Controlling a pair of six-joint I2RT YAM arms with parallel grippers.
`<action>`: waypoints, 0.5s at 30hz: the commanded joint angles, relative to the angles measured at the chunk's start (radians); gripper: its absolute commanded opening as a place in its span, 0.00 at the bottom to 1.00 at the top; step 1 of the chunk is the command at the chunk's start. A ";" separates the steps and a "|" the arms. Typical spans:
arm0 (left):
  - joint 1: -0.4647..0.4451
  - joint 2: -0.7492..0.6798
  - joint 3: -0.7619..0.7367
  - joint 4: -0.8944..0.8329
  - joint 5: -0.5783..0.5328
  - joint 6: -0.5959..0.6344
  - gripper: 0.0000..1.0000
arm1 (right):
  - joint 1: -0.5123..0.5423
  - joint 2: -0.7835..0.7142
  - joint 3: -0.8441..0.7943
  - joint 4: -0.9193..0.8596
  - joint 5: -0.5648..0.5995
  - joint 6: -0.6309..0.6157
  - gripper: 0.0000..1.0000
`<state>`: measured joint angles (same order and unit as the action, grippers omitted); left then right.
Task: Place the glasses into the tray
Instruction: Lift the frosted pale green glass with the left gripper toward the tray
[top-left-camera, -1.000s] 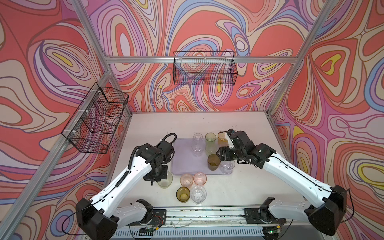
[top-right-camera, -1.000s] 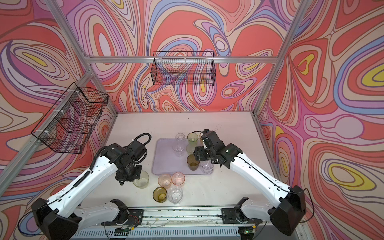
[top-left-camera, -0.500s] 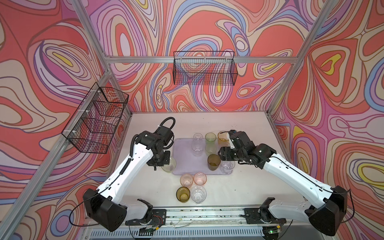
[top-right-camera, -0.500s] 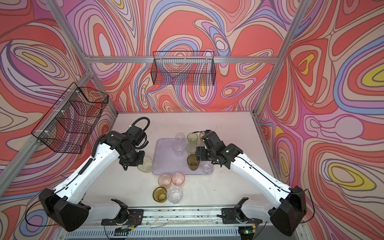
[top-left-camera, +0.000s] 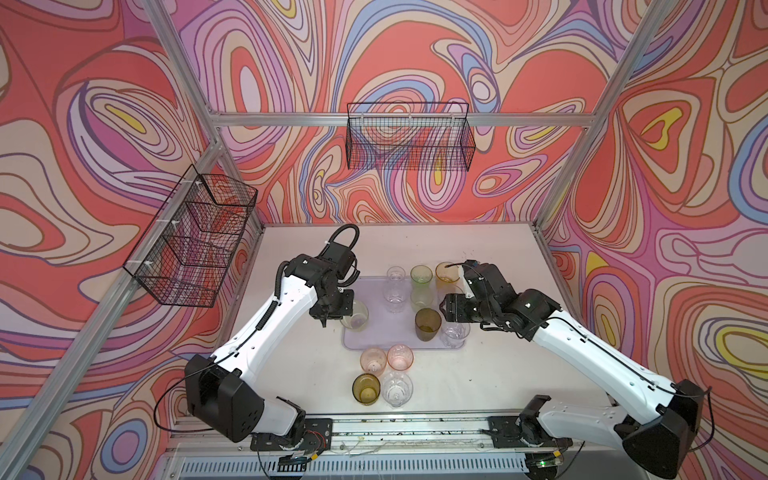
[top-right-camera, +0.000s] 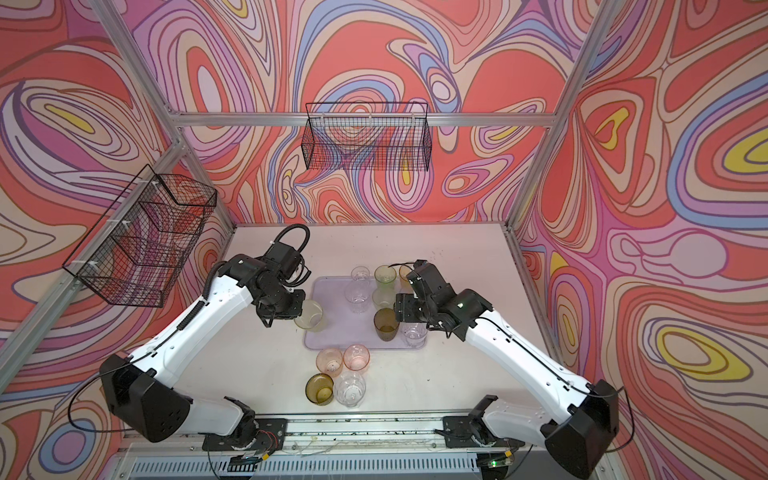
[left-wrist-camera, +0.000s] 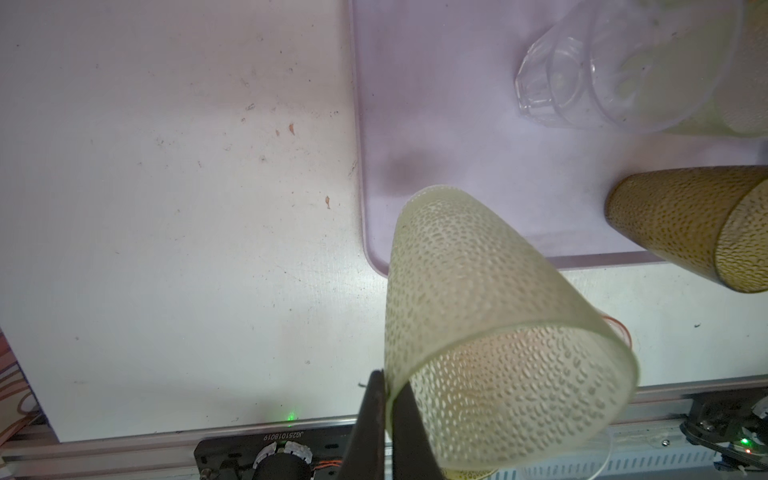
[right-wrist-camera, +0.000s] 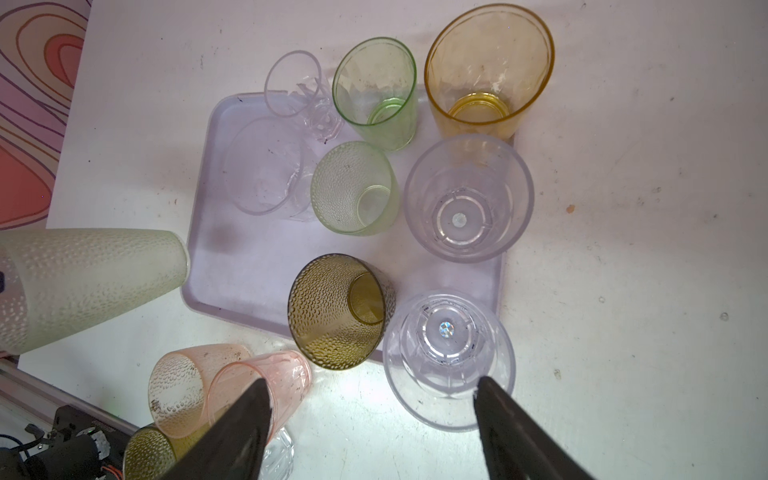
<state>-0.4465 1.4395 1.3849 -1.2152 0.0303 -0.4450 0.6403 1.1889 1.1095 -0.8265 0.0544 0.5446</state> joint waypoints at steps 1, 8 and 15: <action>-0.012 0.028 0.031 0.040 0.023 0.007 0.03 | -0.001 -0.025 0.030 -0.012 0.016 0.006 0.80; -0.052 0.058 0.031 0.085 0.025 -0.029 0.04 | 0.002 -0.029 0.034 -0.004 0.011 0.004 0.80; -0.102 0.092 0.029 0.126 0.033 -0.059 0.04 | 0.010 -0.063 0.013 0.027 0.021 0.016 0.80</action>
<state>-0.5323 1.5150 1.3933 -1.1168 0.0532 -0.4774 0.6449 1.1606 1.1156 -0.8207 0.0589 0.5480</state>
